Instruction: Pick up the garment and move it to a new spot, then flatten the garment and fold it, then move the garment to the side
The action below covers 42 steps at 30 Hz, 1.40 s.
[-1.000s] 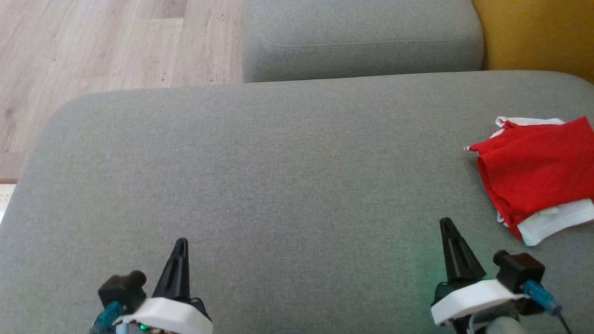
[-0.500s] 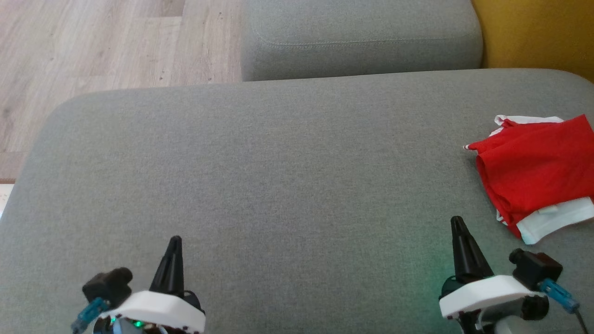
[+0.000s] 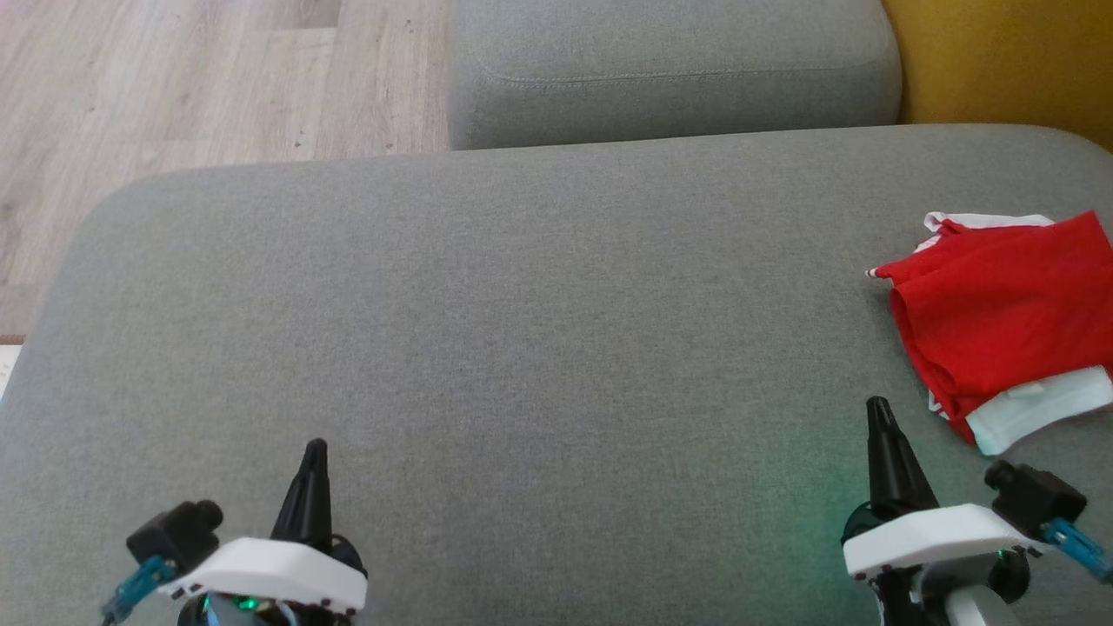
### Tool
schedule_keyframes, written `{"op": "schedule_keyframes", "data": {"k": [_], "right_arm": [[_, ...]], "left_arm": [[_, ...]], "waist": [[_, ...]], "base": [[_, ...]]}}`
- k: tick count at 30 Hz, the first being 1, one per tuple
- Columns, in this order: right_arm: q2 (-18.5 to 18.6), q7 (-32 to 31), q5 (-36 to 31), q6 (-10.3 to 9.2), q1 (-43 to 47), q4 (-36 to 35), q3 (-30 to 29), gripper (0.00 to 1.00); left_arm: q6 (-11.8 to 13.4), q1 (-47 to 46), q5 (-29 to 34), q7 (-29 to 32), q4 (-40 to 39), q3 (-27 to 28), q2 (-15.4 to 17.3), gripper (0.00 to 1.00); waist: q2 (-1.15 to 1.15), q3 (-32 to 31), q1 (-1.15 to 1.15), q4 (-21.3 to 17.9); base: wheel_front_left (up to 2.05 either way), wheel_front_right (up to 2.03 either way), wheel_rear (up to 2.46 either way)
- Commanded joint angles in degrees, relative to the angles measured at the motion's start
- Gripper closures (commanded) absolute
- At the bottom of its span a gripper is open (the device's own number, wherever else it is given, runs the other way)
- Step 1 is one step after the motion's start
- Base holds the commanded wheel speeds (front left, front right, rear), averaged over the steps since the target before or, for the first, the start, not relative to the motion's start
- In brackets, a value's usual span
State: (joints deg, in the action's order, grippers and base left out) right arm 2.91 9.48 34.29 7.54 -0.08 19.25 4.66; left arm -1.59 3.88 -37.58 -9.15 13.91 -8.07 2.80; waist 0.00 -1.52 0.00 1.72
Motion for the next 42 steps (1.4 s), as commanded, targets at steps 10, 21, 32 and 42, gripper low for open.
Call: {"op": "schedule_keyframes", "data": {"k": [10,21,32,42], "right_arm": [[0.94,-1.63,7.52,-0.02,-3.40,-2.39,-1.01,1.00],[1.04,-3.33,14.68,-0.02,-3.74,-2.80,-2.08,1.00],[1.10,-5.07,21.80,-0.03,-4.08,-3.20,-3.20,1.00],[1.13,-6.52,27.57,-0.03,-4.37,-3.53,-4.15,1.00]], "left_arm": [[-0.96,-4.11,-6.95,1.70,-1.47,2.68,0.59,1.00],[-1.64,-4.90,-13.63,3.45,-1.27,4.11,0.67,1.00],[-2.31,-5.70,-20.29,5.23,-1.05,5.58,0.71,1.00],[-2.86,-6.36,-25.69,6.69,-0.88,6.80,0.74,1.00]], "waist": [[0.00,0.19,0.00,-0.19],[0.00,0.40,0.00,-0.40],[0.00,0.60,0.00,-0.61],[0.00,0.77,0.00,-0.78]], "base": [[0.00,0.00,0.00],[0.00,0.00,0.00],[0.00,0.00,0.00],[0.00,0.00,0.00]]}}
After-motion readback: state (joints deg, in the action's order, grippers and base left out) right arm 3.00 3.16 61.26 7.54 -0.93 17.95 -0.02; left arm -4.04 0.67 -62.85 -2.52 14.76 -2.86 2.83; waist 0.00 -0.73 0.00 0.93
